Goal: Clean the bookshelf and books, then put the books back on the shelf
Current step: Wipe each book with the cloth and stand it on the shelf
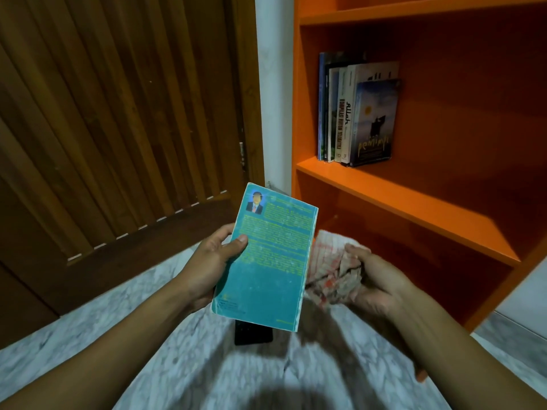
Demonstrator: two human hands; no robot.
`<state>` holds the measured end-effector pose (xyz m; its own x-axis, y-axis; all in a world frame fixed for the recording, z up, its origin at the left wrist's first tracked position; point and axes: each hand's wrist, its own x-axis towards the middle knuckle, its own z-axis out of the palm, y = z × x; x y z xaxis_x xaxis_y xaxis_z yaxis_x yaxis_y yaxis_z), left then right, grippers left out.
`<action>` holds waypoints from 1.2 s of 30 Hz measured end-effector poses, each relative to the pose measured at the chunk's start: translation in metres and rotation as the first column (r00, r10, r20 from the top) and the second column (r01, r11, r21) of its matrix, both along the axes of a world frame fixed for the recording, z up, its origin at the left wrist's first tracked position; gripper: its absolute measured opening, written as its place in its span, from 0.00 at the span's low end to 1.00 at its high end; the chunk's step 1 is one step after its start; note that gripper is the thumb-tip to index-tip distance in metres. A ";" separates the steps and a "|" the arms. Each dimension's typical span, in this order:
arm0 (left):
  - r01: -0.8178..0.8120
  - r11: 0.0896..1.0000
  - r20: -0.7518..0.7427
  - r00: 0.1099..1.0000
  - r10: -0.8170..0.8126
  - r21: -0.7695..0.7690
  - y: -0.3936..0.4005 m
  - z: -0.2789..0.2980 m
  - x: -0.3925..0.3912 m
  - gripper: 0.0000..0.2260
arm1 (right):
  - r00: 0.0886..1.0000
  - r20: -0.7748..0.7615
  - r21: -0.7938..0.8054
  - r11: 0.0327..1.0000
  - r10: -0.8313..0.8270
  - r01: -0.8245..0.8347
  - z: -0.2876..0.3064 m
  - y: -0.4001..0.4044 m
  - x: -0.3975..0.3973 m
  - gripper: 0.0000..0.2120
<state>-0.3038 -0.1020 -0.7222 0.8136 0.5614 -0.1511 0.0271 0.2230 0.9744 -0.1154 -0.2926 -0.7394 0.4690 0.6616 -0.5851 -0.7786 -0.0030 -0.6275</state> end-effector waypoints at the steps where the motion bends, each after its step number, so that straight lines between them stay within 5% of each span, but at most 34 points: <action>1: 0.013 1.000 -0.006 1.000 -0.013 0.002 -0.002 0.000 0.000 0.11 | 0.999 -0.006 0.016 0.999 -0.042 0.042 0.002 0.001 0.001 0.20; 5: 0.044 0.999 -0.047 0.998 -0.044 -0.003 -0.009 -0.002 0.002 0.11 | 0.979 0.025 0.183 0.964 -0.200 0.192 0.014 0.000 0.000 0.19; 8: 0.075 0.997 -0.075 0.994 -0.077 -0.034 -0.020 -0.007 0.006 0.11 | 0.905 0.283 0.295 0.927 -0.316 0.231 0.020 0.007 -0.007 0.11; 10: 0.099 0.993 -0.076 0.992 -0.104 -0.065 -0.029 -0.009 0.010 0.11 | 0.713 0.636 0.214 0.955 -0.297 0.207 0.015 0.015 -0.012 0.02; 12: 0.108 0.989 -0.052 0.992 -0.114 -0.097 -0.035 -0.009 0.014 0.11 | 0.450 0.883 0.093 0.989 -0.137 0.119 0.002 0.022 -0.016 0.05; 17: 0.047 0.986 0.014 0.999 -0.046 -0.161 -0.040 -0.017 0.019 0.11 | 0.220 0.972 -0.074 0.995 0.087 -0.066 -0.018 0.026 -0.040 0.11; 23: -0.212 0.948 0.014 0.975 0.222 -0.236 -0.012 -0.025 0.018 0.10 | 0.033 0.975 -0.201 0.928 0.222 -0.315 -0.051 0.016 -0.067 0.21; 27: -0.345 0.928 -0.019 0.938 0.346 -0.140 0.004 -0.016 0.011 0.09 | 0.014 0.926 -0.339 0.847 0.377 -0.410 -0.063 0.006 -0.076 0.21; 33: -0.401 0.914 -0.056 0.915 0.399 -0.053 0.014 -0.007 0.001 0.14 | 0.249 0.855 -0.301 0.826 0.456 -0.477 -0.048 0.006 -0.070 0.06; 36: -0.387 0.920 -0.070 0.918 0.390 0.062 0.011 -0.009 -0.002 0.12 | 0.447 0.797 -0.201 0.876 0.407 -0.438 -0.028 0.010 -0.047 0.06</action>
